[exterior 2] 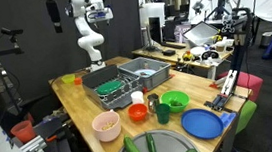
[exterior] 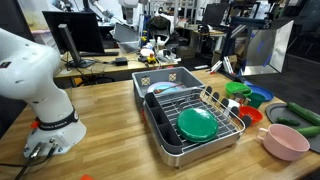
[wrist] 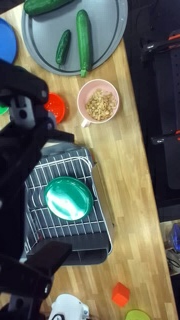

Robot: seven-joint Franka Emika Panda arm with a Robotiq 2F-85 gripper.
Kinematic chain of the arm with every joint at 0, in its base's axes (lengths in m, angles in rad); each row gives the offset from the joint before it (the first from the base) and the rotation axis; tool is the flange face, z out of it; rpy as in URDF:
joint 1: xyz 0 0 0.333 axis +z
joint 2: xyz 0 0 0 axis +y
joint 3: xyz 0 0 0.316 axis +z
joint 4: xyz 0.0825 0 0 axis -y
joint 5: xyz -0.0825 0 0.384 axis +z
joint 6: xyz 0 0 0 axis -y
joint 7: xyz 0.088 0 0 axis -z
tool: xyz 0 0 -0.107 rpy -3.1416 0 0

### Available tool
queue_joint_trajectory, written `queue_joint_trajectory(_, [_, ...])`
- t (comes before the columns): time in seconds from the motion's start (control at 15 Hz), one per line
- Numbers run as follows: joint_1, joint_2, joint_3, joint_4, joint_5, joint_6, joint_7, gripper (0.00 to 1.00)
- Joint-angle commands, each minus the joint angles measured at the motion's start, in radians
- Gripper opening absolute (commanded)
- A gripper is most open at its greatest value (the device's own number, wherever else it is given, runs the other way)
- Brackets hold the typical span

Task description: Pick up the green object on the tray and put it in the green bowl

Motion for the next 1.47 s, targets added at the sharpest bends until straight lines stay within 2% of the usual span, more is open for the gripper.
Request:
queue_joint_trajectory(0.0, [-0.024,0.001,0.016,0.004,0.01,-0.007,-0.011,1.0])
queue_joint_trajectory(0.13, [-0.037,0.014,0.007,-0.005,0.019,0.007,0.0,1.0])
queue_joint_trajectory(0.33, [-0.094,0.035,0.0,-0.046,0.029,0.075,0.081,1.0])
queue_joint_trajectory(0.8, [-0.213,0.151,-0.042,-0.166,0.064,0.347,0.254,1.0])
queue_joint_trajectory(0.87, [-0.194,0.141,-0.045,-0.144,0.035,0.298,0.201,1.0])
queue_joint_trajectory(1.4, [-0.194,0.14,-0.042,-0.144,0.034,0.306,0.203,1.0])
